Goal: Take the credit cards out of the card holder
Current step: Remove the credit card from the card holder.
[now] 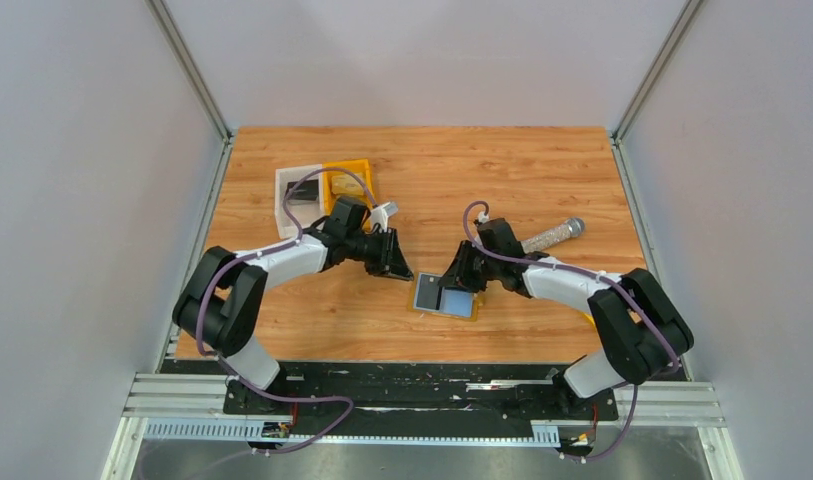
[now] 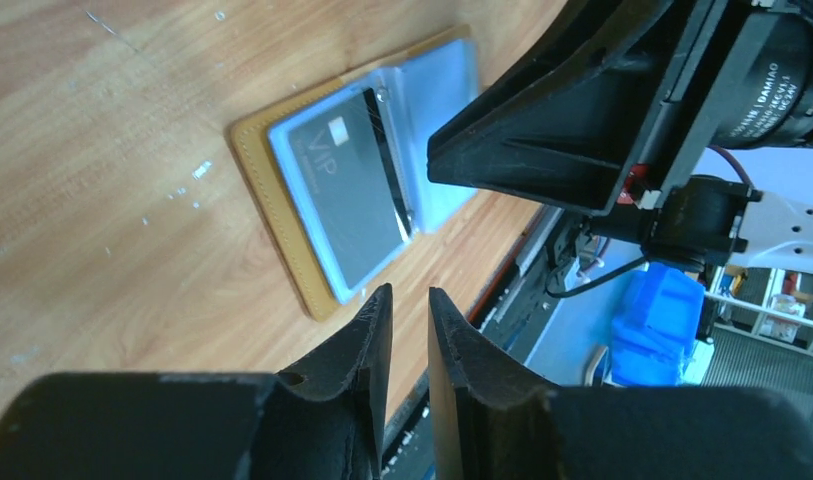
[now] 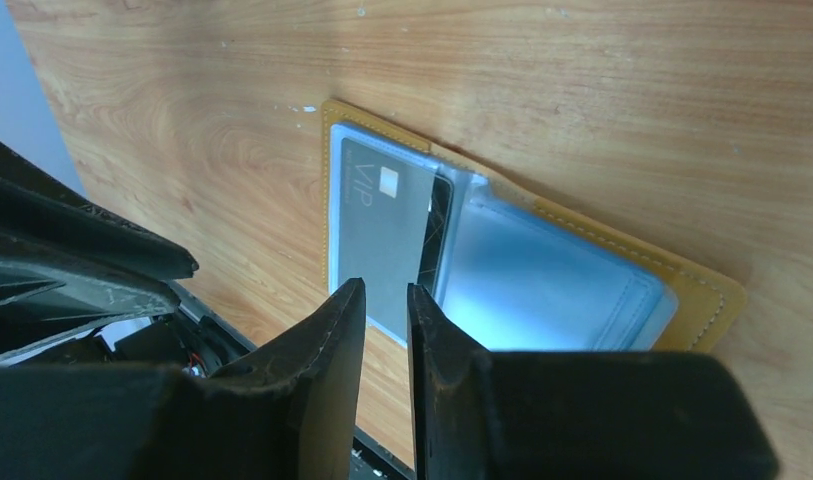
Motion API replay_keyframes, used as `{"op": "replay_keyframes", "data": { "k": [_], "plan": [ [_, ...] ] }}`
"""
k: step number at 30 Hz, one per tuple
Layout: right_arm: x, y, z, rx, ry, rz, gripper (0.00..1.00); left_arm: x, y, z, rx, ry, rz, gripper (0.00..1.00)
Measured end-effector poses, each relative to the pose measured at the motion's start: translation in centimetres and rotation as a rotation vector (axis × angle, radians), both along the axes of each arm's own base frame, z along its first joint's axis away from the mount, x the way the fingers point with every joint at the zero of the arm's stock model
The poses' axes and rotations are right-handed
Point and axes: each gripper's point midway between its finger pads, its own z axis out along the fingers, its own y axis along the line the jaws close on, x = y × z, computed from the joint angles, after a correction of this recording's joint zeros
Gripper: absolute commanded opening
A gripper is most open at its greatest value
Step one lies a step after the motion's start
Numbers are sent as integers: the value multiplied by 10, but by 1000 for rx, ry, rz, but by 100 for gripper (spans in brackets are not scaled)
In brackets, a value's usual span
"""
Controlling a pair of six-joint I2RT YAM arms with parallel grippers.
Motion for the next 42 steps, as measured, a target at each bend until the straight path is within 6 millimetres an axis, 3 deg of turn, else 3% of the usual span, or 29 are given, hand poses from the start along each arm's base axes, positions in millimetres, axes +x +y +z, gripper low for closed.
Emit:
{"op": "replay_keyframes", "data": {
  "k": [7, 15, 30, 37, 42],
  "plan": [
    [-2, -1, -14, -12, 16, 1, 23, 5, -9, -31, -14, 29, 5, 22],
    [-2, -1, -20, -12, 14, 2, 23, -5, -19, -62, -15, 86, -16, 19],
    [-2, -1, -29, -2, 0, 3, 20, -16, -28, -72, -8, 87, -51, 18],
    [-3, -1, -29, 10, -19, 5, 1, -19, -28, -73, -14, 82, -57, 18],
    [-3, 1, -19, 33, -48, 17, 0, -19, -28, -74, -12, 82, -56, 18]
  ]
}}
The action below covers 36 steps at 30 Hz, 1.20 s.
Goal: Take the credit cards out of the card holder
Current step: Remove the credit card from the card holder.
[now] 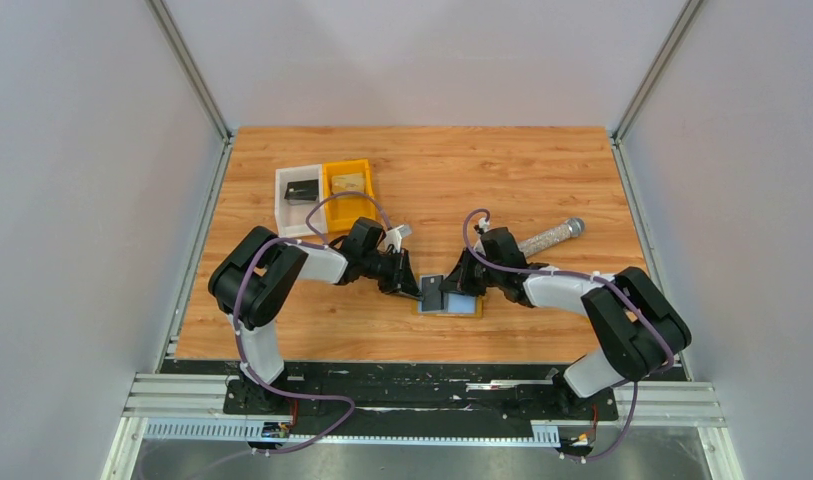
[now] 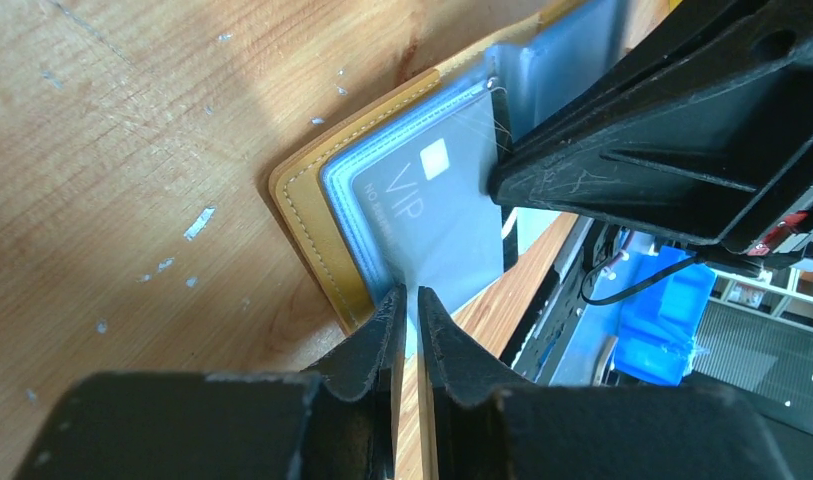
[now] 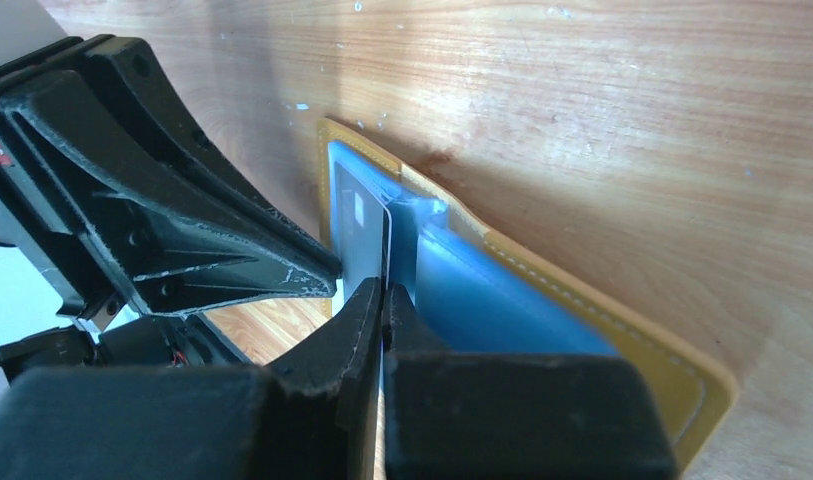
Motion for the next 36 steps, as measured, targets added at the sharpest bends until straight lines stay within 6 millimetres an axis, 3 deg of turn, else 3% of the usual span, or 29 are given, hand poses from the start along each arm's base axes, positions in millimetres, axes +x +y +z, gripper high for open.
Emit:
{"op": "replay_keyframes", "data": {
  "k": [3, 5, 7, 12, 36],
  "plan": [
    [-1, 0, 4, 12, -8, 11, 0, 0, 0, 0, 2, 1, 0, 18],
    [-1, -1, 4, 16, -8, 16, 13, -1, 0, 0, 3, 1, -1, 18],
    [-1, -1, 5, 21, -9, 27, 18, -1, 0, 0, 3, 1, -2, 18],
    [-7, -2, 4, 43, 0, 57, 0, -1, 0, 0, 3, 0, -3, 19],
    [-10, -15, 8, 123, 15, 86, 0, -2, 0, -1, 7, 3, -2, 19]
  ]
}}
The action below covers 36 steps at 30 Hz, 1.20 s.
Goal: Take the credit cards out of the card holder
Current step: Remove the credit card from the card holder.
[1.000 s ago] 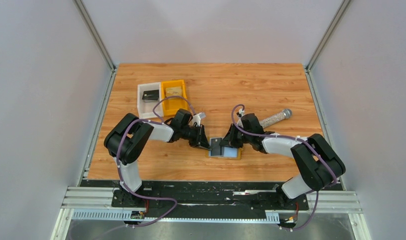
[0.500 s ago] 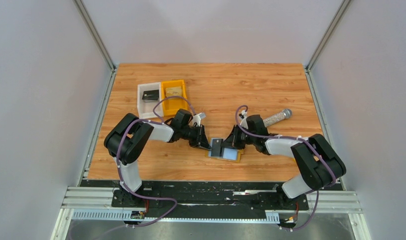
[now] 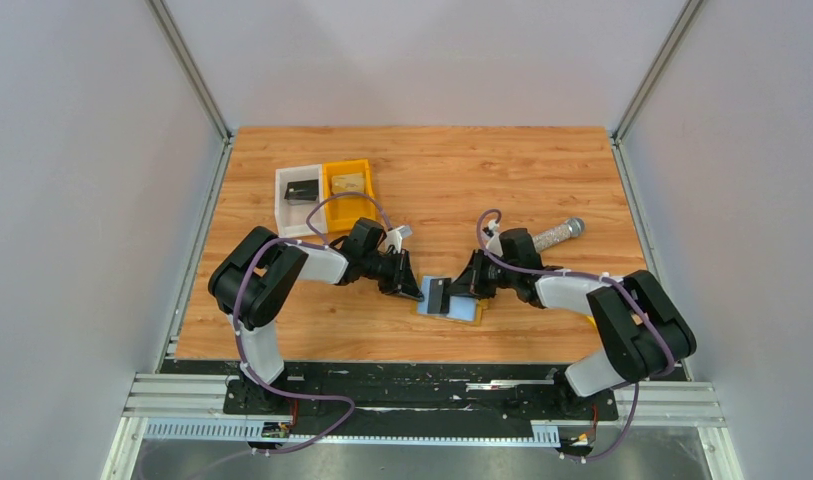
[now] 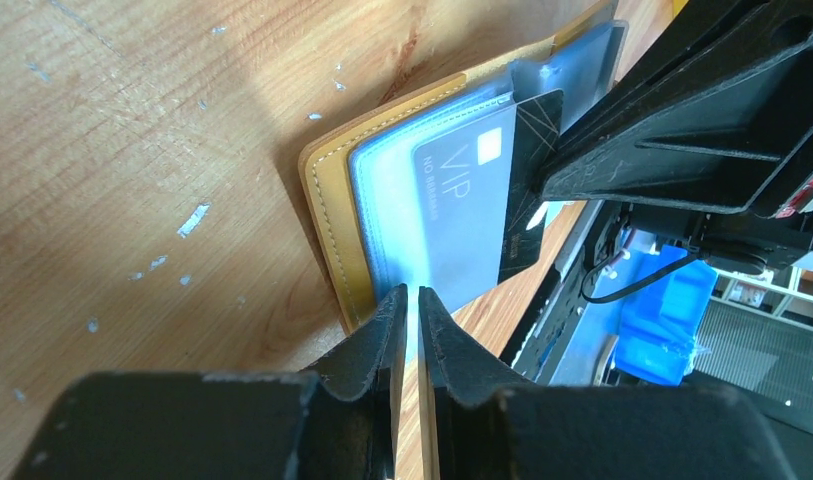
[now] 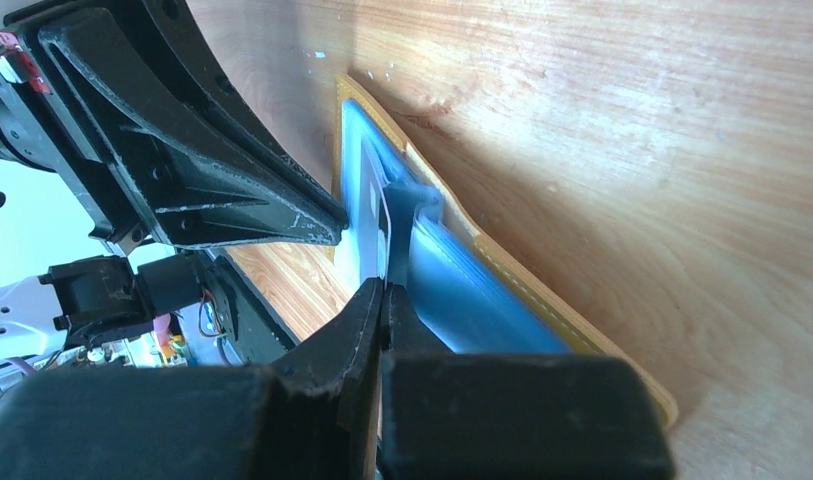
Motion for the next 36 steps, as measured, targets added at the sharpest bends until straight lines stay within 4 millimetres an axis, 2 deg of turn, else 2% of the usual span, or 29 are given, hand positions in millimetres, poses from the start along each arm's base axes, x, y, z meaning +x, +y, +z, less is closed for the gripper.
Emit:
{"op": "replay_keyframes", "data": {
  "k": [20, 26, 32, 36],
  "plan": [
    [-13, -29, 21, -42, -5, -9, 0, -5, 2, 3, 20, -3, 14, 22],
    [-16, -32, 33, -52, -23, 5, 0, -9, 7, 7, 46, 9, 26, 27],
    [-15, -25, 52, -19, -69, 81, 0, -13, 11, 32, 49, -12, 18, 35],
    [-22, -17, 68, 42, -100, 168, 0, -8, 6, 69, 7, -79, 6, 37]
  ]
}}
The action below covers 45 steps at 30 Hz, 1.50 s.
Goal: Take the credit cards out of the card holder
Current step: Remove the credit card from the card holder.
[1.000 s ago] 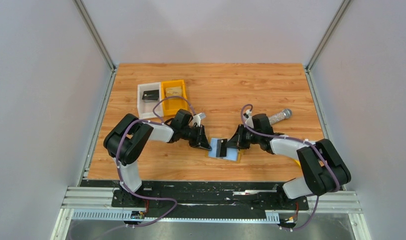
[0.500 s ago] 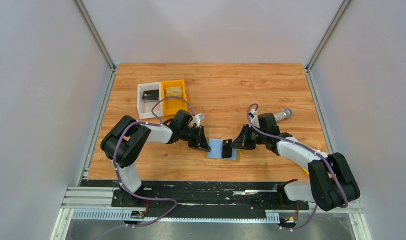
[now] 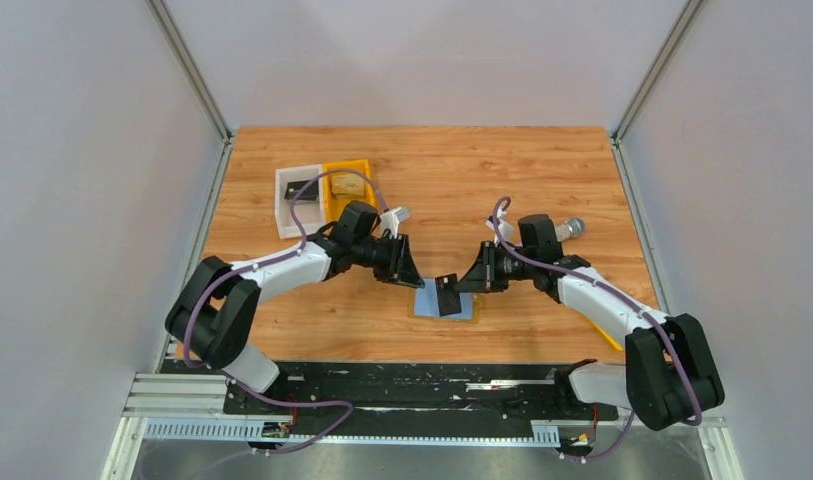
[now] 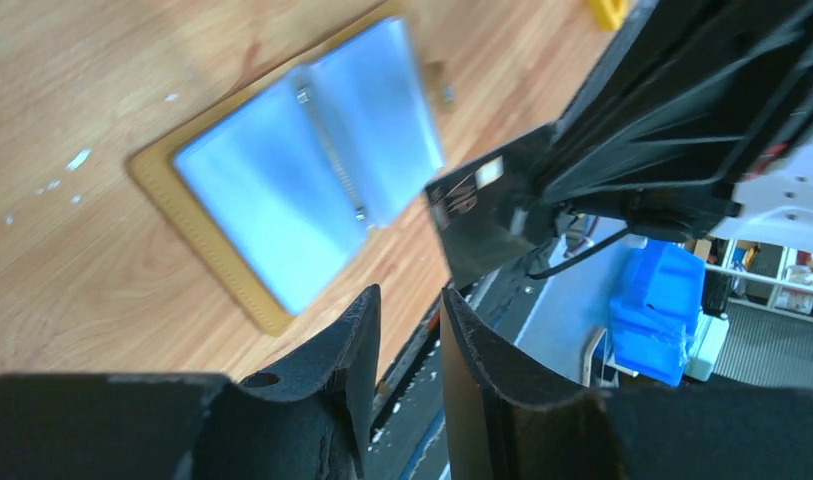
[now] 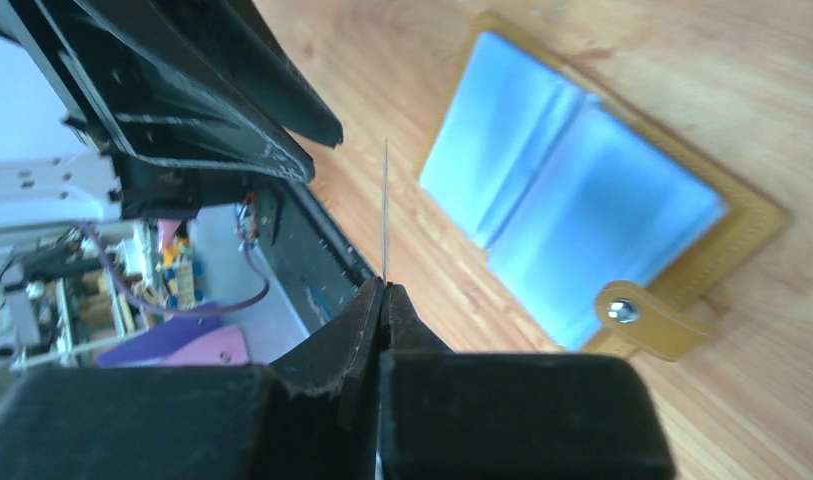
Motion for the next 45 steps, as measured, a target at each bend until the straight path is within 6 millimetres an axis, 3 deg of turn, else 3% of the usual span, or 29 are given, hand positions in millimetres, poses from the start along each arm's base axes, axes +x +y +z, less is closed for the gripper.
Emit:
{"op": "replay_keyframes", "data": {
  "k": [6, 11, 16, 25, 42, 45],
  "plan": [
    [-25, 10, 22, 106, -32, 162, 0, -1, -7, 51, -94, -82, -54, 39],
    [-44, 17, 39, 174, -63, 264, 0, -10, -8, 67, -133, -80, -101, 39],
    [-58, 24, 47, 206, -70, 336, 0, -21, -9, 75, -170, -55, -150, 39],
    [-63, 30, 56, 226, -86, 379, 0, -33, -13, 92, -260, -32, -223, 39],
    [-67, 32, 67, 276, -104, 418, 0, -43, -12, 95, -292, -18, -278, 37],
    [-67, 33, 69, 283, -108, 421, 0, -46, -13, 94, -296, -12, -292, 30]
  ]
}}
